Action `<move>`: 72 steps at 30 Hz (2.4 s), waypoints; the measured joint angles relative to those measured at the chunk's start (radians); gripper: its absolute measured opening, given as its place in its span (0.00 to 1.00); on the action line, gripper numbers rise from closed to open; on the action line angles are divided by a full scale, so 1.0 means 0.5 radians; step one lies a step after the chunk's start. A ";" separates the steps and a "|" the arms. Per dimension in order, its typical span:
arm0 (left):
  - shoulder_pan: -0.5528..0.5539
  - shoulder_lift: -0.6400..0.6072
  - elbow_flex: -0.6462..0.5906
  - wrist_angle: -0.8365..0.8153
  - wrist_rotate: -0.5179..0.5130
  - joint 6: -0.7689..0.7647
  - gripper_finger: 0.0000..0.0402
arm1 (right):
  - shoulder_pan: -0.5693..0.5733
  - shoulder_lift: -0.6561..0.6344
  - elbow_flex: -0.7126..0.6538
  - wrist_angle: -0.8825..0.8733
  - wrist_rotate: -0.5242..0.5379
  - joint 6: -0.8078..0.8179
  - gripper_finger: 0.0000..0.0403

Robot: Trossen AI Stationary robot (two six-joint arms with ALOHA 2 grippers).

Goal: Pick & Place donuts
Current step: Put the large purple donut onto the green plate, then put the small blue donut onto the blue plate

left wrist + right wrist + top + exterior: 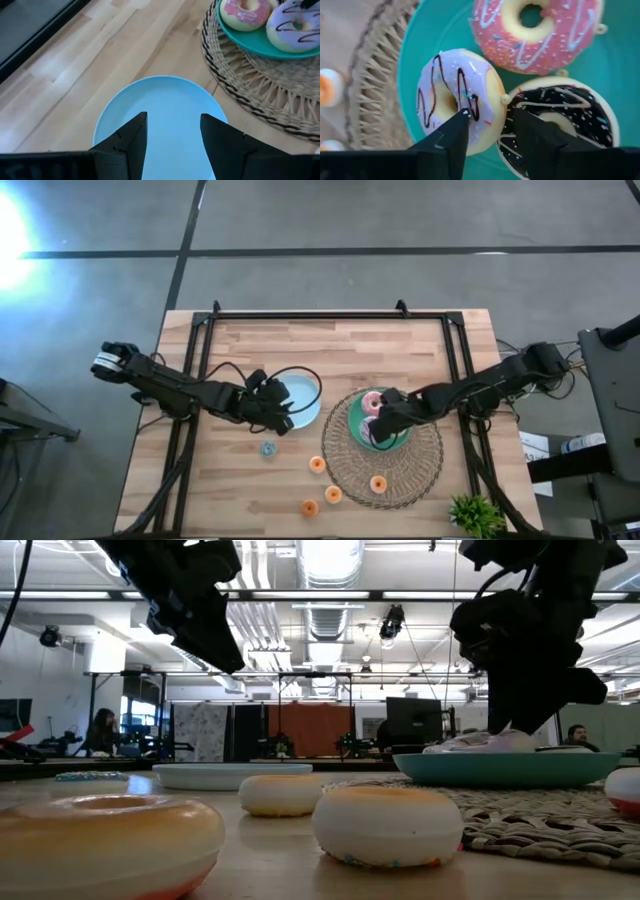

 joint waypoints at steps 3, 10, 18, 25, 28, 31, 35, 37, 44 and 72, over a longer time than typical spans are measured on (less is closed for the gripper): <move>0.000 0.000 -0.013 -0.011 0.000 0.001 0.39 | 0.000 0.000 0.075 -0.195 0.017 -0.067 0.45; -0.008 -0.007 -0.094 -0.026 0.213 0.017 0.39 | 0.049 0.000 0.310 -0.474 0.280 -0.383 0.54; -0.145 -0.024 -0.117 -0.111 0.574 -0.031 0.39 | 0.113 0.011 0.407 -0.585 0.544 -0.692 0.55; -0.522 -0.046 -0.124 -0.421 0.694 -0.104 0.39 | 0.209 0.010 0.430 -0.575 0.574 -0.864 0.55; -0.594 -0.043 -0.179 -0.342 0.609 -0.143 0.39 | 0.211 0.010 0.398 -0.561 0.579 -0.832 0.55; -0.577 -0.041 -0.249 -0.183 0.567 -0.193 0.39 | 0.210 0.010 0.368 -0.511 0.585 -0.821 0.55; -0.531 -0.040 -0.361 -0.003 0.629 -0.216 0.39 | 0.209 0.009 0.357 -0.466 0.586 -0.816 0.55; -0.515 -0.040 -0.418 0.057 0.637 -0.217 0.39 | 0.209 0.009 0.355 -0.460 0.586 -0.790 0.55; -0.452 -0.040 -0.605 0.312 0.745 -0.258 0.39 | 0.210 0.009 0.352 -0.458 0.586 -0.727 0.55; -0.341 -0.003 -0.402 0.240 0.735 -0.246 0.00 | 0.211 -0.002 0.414 -0.431 0.677 -0.666 0.55</move>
